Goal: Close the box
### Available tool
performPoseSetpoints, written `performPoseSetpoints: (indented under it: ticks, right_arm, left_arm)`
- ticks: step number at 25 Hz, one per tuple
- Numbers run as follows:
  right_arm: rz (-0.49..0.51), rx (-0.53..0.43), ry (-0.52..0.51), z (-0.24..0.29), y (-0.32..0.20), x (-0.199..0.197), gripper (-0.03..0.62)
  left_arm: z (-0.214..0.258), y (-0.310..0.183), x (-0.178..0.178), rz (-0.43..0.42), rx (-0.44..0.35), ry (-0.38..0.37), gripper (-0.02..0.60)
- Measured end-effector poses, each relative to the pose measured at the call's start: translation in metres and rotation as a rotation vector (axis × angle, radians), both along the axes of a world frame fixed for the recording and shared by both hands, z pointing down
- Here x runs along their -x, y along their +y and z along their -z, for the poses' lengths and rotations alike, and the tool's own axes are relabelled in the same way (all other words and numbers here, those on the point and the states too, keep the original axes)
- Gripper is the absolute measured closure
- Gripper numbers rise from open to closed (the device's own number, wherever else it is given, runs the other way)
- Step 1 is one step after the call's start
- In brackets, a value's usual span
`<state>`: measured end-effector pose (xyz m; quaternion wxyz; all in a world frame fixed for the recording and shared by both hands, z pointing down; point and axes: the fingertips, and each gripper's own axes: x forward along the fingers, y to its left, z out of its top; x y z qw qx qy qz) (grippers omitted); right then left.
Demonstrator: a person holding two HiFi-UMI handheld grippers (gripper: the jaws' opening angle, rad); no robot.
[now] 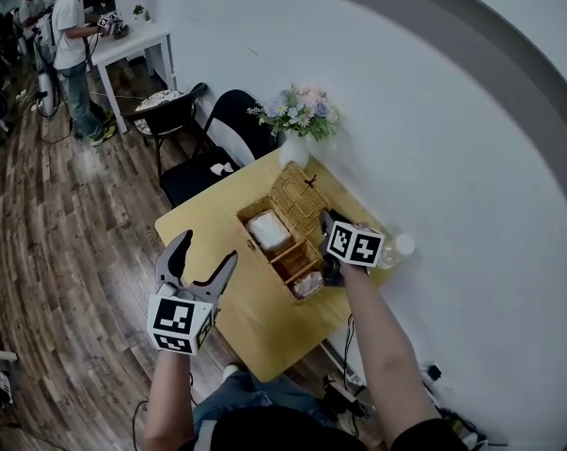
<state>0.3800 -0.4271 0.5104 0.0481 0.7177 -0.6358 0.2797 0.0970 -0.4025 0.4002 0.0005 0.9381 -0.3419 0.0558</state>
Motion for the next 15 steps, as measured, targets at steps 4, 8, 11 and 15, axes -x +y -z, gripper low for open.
performPoseSetpoints:
  ticks: [4,8,11,15]
  right_arm:
    - [0.023,-0.004,0.012,0.006,0.003,0.015,0.536]
    - [0.044,-0.010,0.013,0.011,0.008,0.030,0.534]
    - [0.062,-0.005,0.028,0.015,0.008,0.037,0.534]
    - [0.095,0.005,0.040,0.013,0.012,0.050,0.528]
  left_arm:
    - [0.009,0.000,0.005,-0.003,-0.011,0.022,0.215]
    - [0.014,0.005,0.009,-0.011,-0.021,0.031,0.215]
    - [0.017,0.007,0.009,-0.019,-0.027,0.040,0.215]
    - [0.019,0.010,0.013,-0.022,-0.032,0.048,0.215]
